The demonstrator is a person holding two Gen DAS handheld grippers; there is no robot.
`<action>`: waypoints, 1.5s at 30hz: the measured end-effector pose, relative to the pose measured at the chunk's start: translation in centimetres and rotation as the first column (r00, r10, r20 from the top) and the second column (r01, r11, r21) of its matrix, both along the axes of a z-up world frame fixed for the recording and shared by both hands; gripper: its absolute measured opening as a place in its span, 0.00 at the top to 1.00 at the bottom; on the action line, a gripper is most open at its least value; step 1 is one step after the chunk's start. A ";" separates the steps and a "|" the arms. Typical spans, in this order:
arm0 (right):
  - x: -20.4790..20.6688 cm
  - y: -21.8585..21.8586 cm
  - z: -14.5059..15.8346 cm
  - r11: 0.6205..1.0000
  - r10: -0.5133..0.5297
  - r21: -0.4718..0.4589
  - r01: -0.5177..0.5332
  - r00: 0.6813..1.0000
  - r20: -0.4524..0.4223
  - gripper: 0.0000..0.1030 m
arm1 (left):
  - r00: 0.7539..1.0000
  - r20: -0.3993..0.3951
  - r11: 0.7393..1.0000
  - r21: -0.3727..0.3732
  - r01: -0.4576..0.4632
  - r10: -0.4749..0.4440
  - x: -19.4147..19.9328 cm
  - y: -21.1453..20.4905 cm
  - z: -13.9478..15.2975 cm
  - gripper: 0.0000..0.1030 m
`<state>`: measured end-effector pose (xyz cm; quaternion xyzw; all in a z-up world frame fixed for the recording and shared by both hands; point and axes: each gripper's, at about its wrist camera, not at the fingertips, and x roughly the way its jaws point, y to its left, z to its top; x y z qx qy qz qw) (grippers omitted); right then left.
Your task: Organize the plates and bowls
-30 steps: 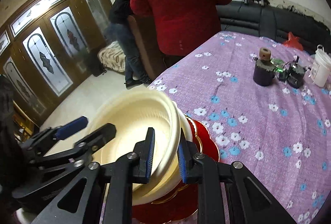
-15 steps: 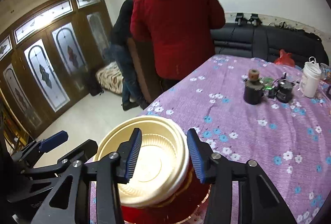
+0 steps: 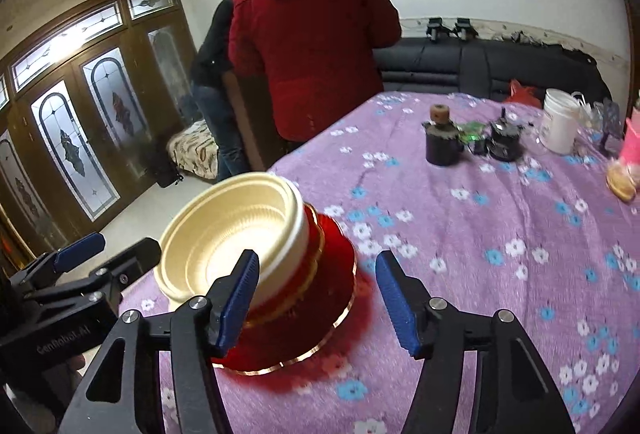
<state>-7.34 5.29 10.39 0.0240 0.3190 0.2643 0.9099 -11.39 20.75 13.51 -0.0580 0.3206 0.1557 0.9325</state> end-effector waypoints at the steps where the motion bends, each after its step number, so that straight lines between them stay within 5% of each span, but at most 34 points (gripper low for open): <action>1: -0.1 -0.4 -0.2 1.000 -0.004 0.002 0.004 1.000 -0.007 0.36 | 1.000 -0.004 1.000 0.002 0.000 0.000 -0.1 -0.2 -0.1 0.09; 45: -2.0 -2.6 -6.6 0.995 -0.044 -0.092 0.031 0.989 -0.140 0.26 | 0.987 -0.154 0.997 -0.067 0.027 -0.037 -0.3 -2.5 -5.3 0.05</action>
